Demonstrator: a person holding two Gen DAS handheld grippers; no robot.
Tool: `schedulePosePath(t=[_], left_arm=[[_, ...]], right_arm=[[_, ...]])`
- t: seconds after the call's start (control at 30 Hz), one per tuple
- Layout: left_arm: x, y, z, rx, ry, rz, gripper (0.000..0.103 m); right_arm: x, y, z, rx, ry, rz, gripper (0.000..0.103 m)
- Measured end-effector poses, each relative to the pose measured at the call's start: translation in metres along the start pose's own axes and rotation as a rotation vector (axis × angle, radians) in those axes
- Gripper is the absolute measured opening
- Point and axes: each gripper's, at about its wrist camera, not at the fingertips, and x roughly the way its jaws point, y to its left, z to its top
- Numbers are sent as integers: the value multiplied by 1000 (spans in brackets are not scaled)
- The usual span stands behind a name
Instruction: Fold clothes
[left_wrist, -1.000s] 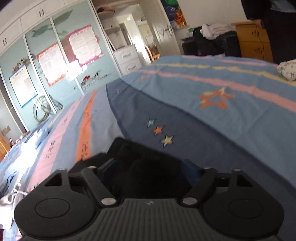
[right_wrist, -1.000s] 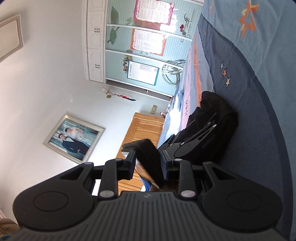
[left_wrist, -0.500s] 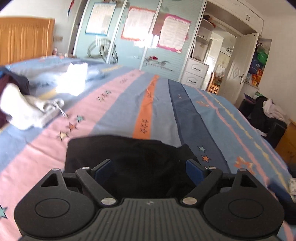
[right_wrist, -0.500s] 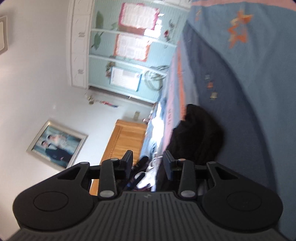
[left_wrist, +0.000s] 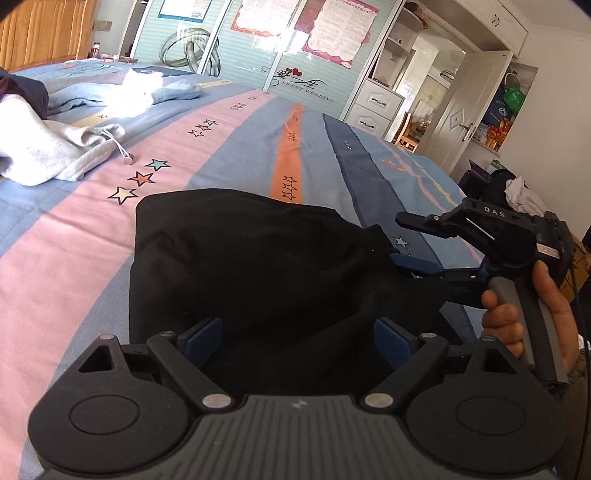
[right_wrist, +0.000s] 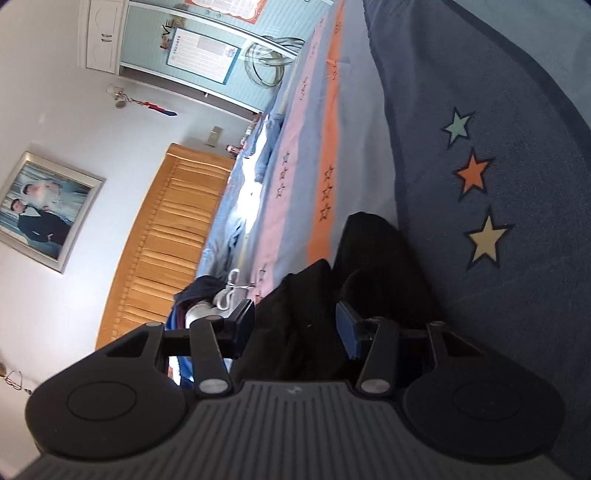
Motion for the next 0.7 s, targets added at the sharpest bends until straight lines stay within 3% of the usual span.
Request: schedulePosePath(t=[0.33, 0.43, 0.57, 0.7], left_arm=[[-10, -1, -8, 30, -4, -3, 91], [-11, -2, -9, 29, -6, -5, 91], [-16, -1, -8, 16, -13, -9, 92], [-30, 3, -6, -2, -47, -11, 94]], right_arm=[[21, 12, 13, -97, 64, -86, 53], [30, 12, 16, -90, 100, -62, 57], [45, 17, 14, -100, 169, -4, 72], [51, 27, 8, -143, 185, -29, 70]])
